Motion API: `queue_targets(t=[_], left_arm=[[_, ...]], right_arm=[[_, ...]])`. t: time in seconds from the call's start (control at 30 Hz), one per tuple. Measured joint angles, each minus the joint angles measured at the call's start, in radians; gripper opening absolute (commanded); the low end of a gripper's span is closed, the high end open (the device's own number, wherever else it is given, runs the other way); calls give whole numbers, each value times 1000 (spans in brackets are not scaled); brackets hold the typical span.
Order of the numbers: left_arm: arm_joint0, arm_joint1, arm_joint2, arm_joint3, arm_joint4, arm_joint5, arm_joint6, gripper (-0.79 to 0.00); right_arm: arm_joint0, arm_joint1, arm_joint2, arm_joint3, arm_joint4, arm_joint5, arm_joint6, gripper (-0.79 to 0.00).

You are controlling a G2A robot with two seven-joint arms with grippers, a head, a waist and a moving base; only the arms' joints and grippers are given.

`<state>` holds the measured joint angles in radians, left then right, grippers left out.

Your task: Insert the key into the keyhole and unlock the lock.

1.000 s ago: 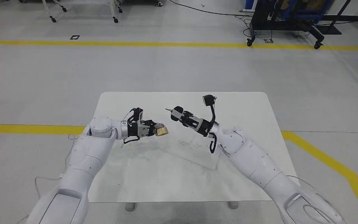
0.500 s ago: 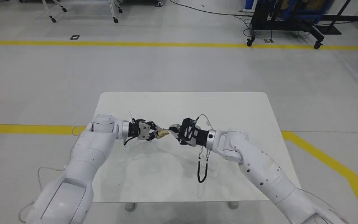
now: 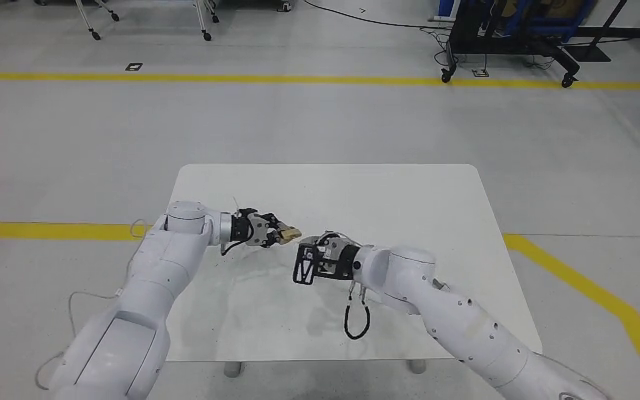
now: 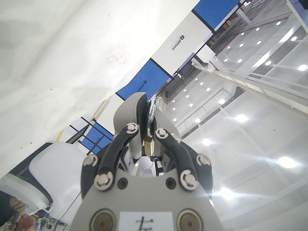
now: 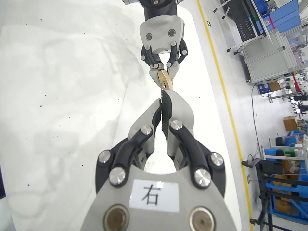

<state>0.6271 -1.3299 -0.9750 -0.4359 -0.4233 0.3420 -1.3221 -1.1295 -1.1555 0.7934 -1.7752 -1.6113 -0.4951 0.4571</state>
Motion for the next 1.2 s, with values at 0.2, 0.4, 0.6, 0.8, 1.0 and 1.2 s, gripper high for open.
queue_targets(t=[0.2,0.4,0.6,0.8,1.0,1.2], left_arm=[[-4,-4,7,8,5,-1,4,-785],[-8,-7,14,14,10,-5,-1,-785],[-11,-10,19,21,15,-4,-2,-785],[-14,-11,22,27,18,-6,-4,-785],[-17,-12,25,31,21,-4,-7,-785],[-18,-14,27,34,22,-2,-11,-785]], right_arm=[[21,-26,-66,6,-87,84,106,-785],[36,-47,-110,14,-116,103,138,-785],[53,-68,-150,27,-168,119,176,-785],[58,-86,-165,43,-213,156,219,-785],[56,-98,-168,54,-235,158,237,-785],[56,-111,-174,60,-253,150,239,-785]])
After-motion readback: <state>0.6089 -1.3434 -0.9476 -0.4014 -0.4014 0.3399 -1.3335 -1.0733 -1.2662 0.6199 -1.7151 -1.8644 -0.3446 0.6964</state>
